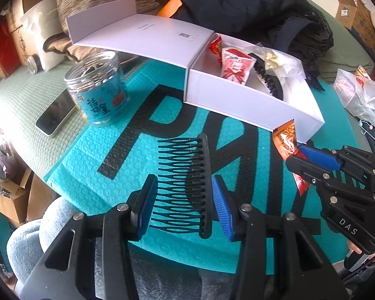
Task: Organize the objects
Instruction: 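Lift the black comb and orange packet up from the mat, then carry the black comb and orange packet over the white box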
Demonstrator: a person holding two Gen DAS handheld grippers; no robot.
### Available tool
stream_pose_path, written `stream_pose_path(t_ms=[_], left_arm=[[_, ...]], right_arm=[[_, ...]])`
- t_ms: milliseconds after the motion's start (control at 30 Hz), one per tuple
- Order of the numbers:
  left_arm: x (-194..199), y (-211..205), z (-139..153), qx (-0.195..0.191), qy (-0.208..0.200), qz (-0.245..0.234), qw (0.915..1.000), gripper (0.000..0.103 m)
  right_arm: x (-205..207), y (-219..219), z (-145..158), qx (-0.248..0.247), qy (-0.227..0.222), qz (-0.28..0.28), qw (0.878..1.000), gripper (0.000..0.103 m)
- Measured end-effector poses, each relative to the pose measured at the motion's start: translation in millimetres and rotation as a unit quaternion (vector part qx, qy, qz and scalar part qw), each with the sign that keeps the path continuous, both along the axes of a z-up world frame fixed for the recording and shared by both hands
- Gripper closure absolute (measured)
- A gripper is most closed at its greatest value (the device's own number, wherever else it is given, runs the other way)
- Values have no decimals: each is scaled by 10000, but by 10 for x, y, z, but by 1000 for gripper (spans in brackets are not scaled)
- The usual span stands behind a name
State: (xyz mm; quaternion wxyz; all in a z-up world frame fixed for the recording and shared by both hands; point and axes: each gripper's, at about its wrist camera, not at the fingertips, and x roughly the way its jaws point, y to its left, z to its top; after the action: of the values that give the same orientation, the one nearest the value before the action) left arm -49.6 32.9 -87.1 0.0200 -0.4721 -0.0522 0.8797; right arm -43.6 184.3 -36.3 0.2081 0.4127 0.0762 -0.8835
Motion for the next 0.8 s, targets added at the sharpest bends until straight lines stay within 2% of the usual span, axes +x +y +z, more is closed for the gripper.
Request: stream_pose_path(t_ms=[433, 800], left_arm=[[-45, 444, 203, -17, 122, -633, 9979, 60], [-260, 723, 297, -83, 125, -1000, 9949, 60]], right_arm=[[271, 337, 253, -169, 103, -602, 9980, 81], [180, 474, 322, -171, 89, -746, 9970, 81]])
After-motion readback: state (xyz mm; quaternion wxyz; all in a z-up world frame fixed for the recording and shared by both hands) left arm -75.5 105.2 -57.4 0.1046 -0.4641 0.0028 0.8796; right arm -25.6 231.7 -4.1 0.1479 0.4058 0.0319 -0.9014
